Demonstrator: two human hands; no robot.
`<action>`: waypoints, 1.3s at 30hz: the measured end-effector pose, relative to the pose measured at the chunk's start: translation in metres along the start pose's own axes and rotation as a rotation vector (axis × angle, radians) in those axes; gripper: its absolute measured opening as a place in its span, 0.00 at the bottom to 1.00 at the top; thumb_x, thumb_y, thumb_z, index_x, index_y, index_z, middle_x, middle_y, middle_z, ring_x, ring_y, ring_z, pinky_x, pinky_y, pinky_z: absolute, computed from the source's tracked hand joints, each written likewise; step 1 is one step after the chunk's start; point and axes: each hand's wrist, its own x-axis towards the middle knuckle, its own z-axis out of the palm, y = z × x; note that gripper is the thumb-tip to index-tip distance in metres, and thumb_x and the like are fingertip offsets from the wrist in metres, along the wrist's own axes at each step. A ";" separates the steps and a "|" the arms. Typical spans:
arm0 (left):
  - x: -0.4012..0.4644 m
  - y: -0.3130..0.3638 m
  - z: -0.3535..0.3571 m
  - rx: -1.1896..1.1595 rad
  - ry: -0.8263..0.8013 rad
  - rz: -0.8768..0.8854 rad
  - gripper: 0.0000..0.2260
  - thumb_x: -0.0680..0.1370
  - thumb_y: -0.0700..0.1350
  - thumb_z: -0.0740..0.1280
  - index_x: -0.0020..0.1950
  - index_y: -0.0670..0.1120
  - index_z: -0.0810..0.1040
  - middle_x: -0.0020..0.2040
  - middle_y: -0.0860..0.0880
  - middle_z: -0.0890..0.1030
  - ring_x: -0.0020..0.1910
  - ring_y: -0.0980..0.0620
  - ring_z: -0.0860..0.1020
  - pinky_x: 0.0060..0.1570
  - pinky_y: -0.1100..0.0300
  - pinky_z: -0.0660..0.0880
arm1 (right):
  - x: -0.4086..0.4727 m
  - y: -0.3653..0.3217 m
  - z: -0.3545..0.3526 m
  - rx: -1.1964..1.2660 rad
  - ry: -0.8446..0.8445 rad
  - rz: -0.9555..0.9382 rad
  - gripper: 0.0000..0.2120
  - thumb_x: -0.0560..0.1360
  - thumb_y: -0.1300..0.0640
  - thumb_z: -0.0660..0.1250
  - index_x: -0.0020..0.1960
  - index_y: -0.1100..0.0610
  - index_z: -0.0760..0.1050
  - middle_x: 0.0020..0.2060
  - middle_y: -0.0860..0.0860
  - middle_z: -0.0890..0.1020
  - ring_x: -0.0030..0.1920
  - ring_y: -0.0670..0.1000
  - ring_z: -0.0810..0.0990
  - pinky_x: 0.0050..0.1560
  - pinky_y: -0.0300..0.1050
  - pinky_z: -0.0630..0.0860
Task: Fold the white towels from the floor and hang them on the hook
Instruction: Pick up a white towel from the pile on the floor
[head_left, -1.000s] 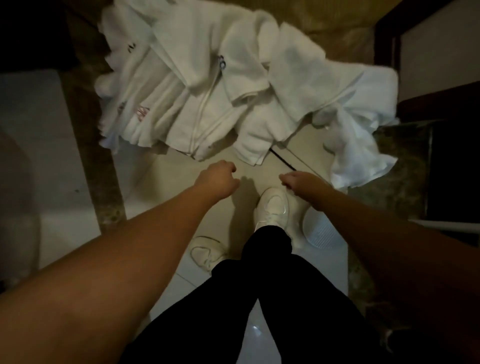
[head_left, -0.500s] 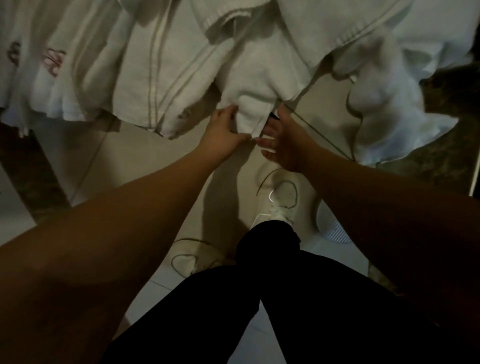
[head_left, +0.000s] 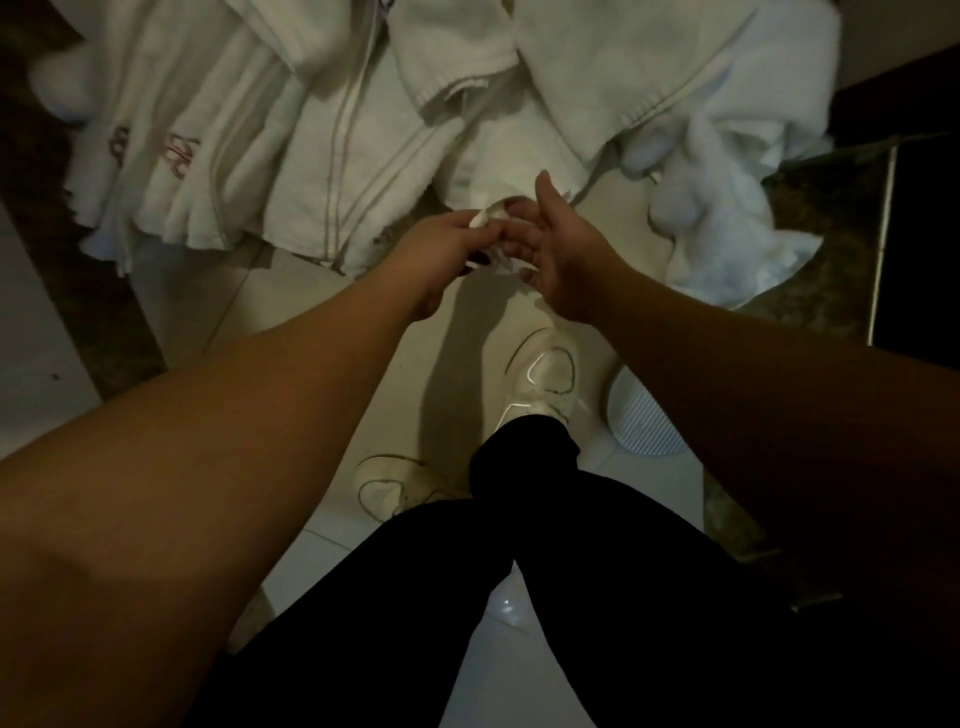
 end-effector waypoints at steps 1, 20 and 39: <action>-0.010 0.006 0.000 0.009 -0.012 0.019 0.06 0.81 0.45 0.67 0.52 0.55 0.83 0.44 0.56 0.86 0.45 0.56 0.81 0.48 0.61 0.72 | -0.010 -0.005 0.003 -0.022 -0.004 0.002 0.26 0.81 0.33 0.51 0.61 0.49 0.77 0.50 0.43 0.86 0.55 0.46 0.80 0.52 0.46 0.68; -0.249 0.169 -0.015 -0.229 -0.041 0.082 0.12 0.83 0.41 0.64 0.65 0.40 0.79 0.51 0.43 0.81 0.42 0.49 0.77 0.42 0.61 0.77 | -0.266 -0.126 0.094 0.108 -0.071 -0.121 0.03 0.83 0.58 0.61 0.54 0.53 0.73 0.40 0.46 0.81 0.36 0.42 0.79 0.34 0.37 0.73; -0.605 0.256 -0.076 -0.588 0.505 0.415 0.13 0.80 0.35 0.64 0.48 0.48 0.86 0.44 0.48 0.87 0.43 0.52 0.86 0.41 0.59 0.81 | -0.554 -0.218 0.150 -0.105 0.057 -0.396 0.05 0.81 0.60 0.65 0.47 0.56 0.74 0.39 0.51 0.77 0.31 0.45 0.80 0.31 0.39 0.70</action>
